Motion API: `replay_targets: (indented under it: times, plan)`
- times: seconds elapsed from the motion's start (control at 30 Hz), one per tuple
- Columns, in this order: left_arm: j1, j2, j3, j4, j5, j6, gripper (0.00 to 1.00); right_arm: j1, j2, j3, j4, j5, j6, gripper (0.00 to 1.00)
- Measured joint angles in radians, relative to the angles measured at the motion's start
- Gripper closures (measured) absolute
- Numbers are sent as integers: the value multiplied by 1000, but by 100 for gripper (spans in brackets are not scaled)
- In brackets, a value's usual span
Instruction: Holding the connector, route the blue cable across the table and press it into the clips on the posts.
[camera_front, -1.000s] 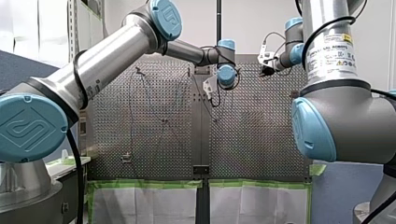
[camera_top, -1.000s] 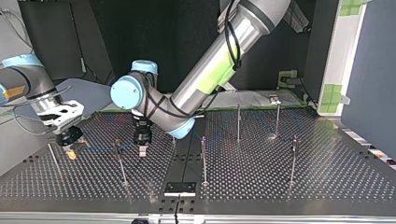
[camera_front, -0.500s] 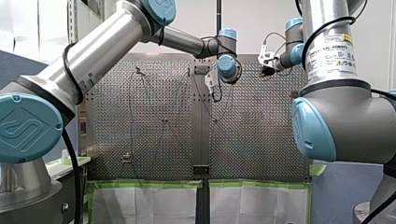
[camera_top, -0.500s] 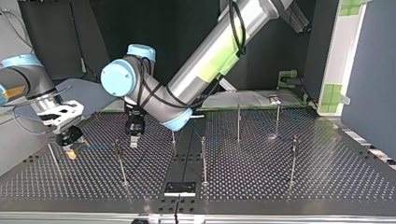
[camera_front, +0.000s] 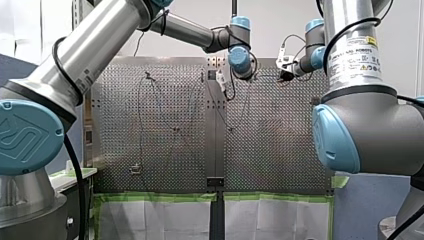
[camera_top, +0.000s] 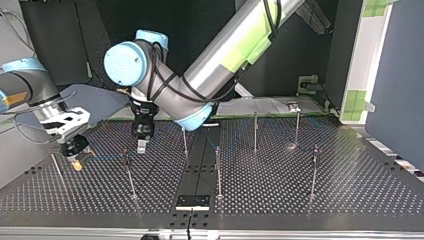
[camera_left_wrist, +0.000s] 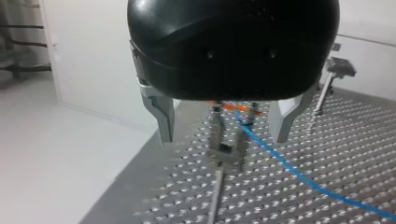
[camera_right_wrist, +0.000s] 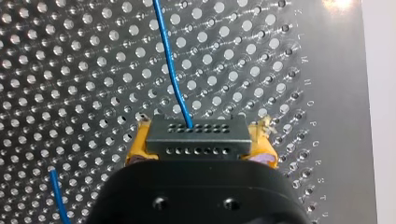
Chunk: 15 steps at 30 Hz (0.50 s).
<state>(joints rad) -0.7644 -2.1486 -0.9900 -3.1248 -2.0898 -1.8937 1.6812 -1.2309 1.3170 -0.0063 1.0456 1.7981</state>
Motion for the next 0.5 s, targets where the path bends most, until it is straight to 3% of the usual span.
replay_targets:
  times: [0.17,0.37,0.5]
  plan:
    - [-4,44,-44,43,-26,-1,0,4,0,0,0,1,0,100]
    - [-8,100,-100,99,-33,-41,0,7,1,0,0,1,-1,100]
    - [-31,138,-138,137,-41,-76,0,8,1,0,0,1,-1,100]
